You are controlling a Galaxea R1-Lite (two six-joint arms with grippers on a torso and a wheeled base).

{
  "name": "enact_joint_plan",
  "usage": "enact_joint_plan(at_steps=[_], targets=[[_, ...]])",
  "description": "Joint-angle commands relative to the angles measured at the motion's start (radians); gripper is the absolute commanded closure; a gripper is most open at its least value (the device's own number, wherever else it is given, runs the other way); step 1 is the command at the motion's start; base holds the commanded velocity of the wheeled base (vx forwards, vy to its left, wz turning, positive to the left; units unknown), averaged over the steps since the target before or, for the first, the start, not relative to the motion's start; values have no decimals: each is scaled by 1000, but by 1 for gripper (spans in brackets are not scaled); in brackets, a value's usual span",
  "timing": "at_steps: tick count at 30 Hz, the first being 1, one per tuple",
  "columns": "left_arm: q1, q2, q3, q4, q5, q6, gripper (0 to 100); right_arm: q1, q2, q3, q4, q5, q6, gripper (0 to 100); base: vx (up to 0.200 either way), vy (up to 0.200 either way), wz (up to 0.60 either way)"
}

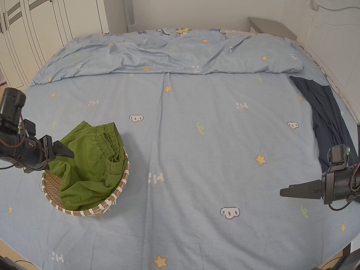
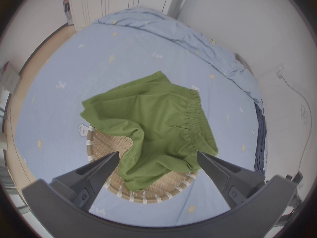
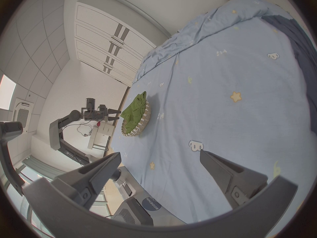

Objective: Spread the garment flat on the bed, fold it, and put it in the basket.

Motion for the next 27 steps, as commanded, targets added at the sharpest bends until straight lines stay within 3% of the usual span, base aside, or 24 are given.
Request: enact_joint_plan(at_steps=[1,2,3,5,6,7,10,13,19,27], targets=[[-138,-301,28,67,41,30,0,12,-171,33,6,-75,-17,0,0,0,0],[-144,-311,31,67,44,30,0,13,-178,38,6,-79,-19,0,0,0,0],[-224,-423,103,50,90,28,0,16,-271,109,2,-110,-52,0,0,0,0],[-276,-501,171,27,137,31,0,4,-331,162,2,-119,-89,0,0,0,0],[-327,-602,267,-30,199,30,0,-25,-405,231,2,-124,-131,0,0,0,0],[-333,-622,287,-44,211,31,0,-33,-420,245,0,-124,-135,0,0,0,0],[-352,-832,513,-233,355,42,0,-137,-645,359,8,-130,-144,0,0,0,0],[-350,-941,631,-345,417,44,0,-199,-800,399,26,-128,-135,0,0,0,0],[-204,-1102,815,-398,367,45,0,-186,-994,405,175,-125,-112,0,0,0,0],[-114,-1318,944,-386,337,44,0,-142,-1049,437,218,-127,-109,0,0,0,0]])
